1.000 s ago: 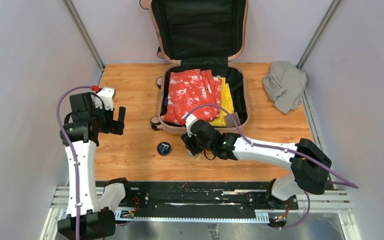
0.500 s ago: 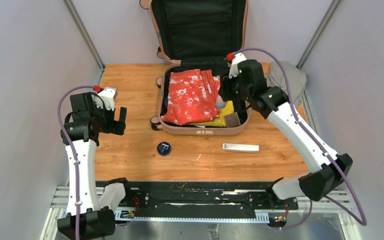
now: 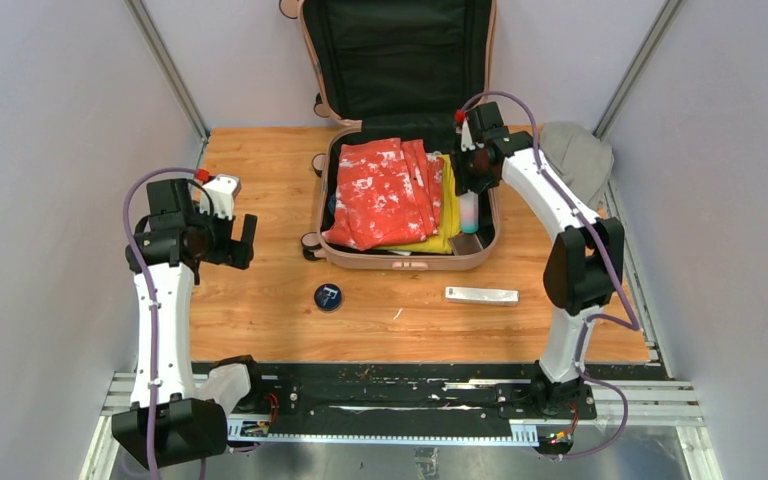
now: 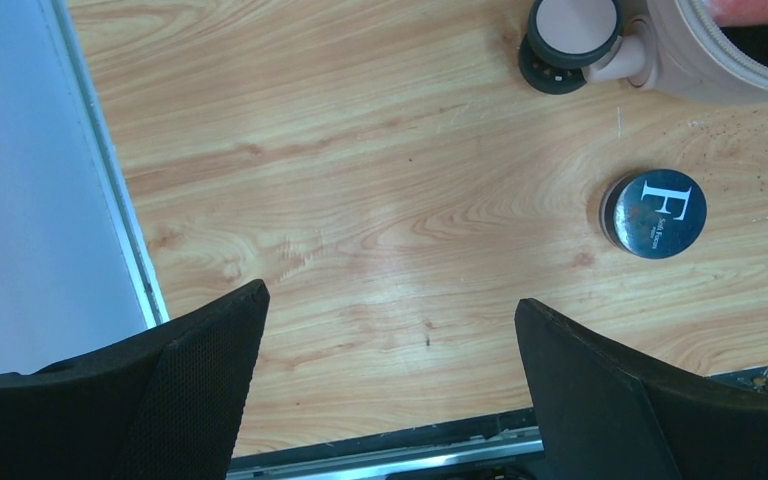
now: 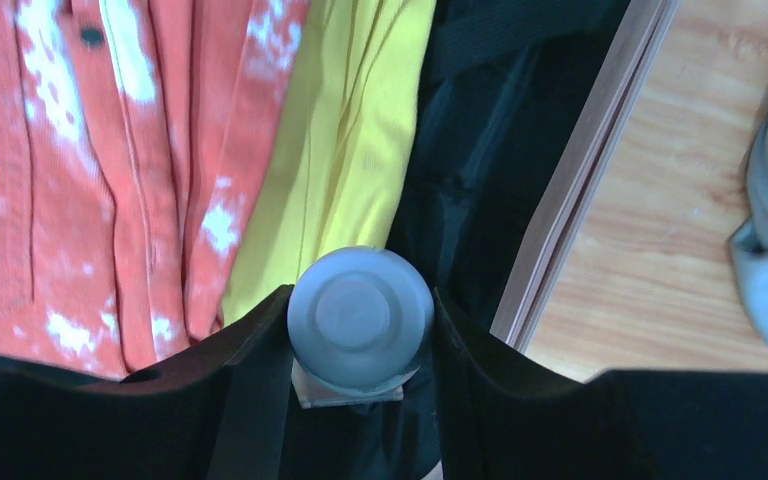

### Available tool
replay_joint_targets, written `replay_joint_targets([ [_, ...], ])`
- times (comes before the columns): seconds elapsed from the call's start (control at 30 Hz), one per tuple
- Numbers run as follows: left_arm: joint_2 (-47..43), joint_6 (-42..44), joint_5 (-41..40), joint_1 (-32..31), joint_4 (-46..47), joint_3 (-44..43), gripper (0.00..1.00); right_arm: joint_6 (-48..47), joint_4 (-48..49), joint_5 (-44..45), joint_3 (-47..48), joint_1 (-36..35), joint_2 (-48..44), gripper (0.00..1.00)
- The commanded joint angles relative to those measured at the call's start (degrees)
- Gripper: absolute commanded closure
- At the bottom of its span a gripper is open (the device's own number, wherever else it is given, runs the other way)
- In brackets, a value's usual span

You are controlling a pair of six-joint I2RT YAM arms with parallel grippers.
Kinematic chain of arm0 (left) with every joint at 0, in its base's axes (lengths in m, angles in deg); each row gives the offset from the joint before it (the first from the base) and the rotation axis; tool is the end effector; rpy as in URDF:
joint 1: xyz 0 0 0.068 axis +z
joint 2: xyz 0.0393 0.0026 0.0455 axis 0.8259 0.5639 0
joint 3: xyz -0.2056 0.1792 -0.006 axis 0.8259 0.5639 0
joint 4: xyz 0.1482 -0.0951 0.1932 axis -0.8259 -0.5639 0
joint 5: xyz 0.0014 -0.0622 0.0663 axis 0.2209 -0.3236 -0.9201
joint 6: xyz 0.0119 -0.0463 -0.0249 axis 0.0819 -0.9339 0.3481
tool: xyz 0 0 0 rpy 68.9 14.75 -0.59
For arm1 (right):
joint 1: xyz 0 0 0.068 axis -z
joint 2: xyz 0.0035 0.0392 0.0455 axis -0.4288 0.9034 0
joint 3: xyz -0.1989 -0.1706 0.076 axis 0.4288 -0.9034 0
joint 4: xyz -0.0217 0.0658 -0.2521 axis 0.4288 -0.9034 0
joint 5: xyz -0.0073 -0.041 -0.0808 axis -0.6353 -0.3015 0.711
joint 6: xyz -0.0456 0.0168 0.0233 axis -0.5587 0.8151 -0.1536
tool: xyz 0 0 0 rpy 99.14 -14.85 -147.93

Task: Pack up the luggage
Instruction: Place the makeup in the luggage.

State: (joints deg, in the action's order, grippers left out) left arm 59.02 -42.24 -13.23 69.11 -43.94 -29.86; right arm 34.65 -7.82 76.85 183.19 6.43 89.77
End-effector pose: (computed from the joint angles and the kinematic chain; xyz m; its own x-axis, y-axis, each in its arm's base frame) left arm 0.1814 0.0345 0.3433 -0.7225 0.1839 -0.6665 0.1980 0.9786 0.0554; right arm 0.3942 0.1357 0.3067 -0.7412 -0.1870 -0.6448 -0.2838 0.9576 0.0485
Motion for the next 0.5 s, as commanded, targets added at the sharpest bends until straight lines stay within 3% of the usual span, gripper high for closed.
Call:
replay_joint_targets([
  [0.0, 2.09, 1.76, 1.97, 0.34, -0.36, 0.44, 0.00, -0.45, -3.40, -0.93, 10.66, 1.76, 6.78, 1.00],
  [0.3, 6.12, 3.35, 3.47, 0.36, 0.01, 0.79, 0.00, -0.69, -9.40, 1.94, 29.33, 2.91, 25.28, 1.00],
  [0.4, 6.31, 3.40, 4.26, 0.34, 0.07, 0.62, 0.00, 0.04, -8.96, 2.61, 33.00, 3.20, 28.87, 0.75],
  [0.47, 6.15, 3.13, 4.95, 0.36, 0.04, 0.55, 0.00, 0.73, -8.55, 3.44, 34.01, 3.18, 29.90, 0.65],
])
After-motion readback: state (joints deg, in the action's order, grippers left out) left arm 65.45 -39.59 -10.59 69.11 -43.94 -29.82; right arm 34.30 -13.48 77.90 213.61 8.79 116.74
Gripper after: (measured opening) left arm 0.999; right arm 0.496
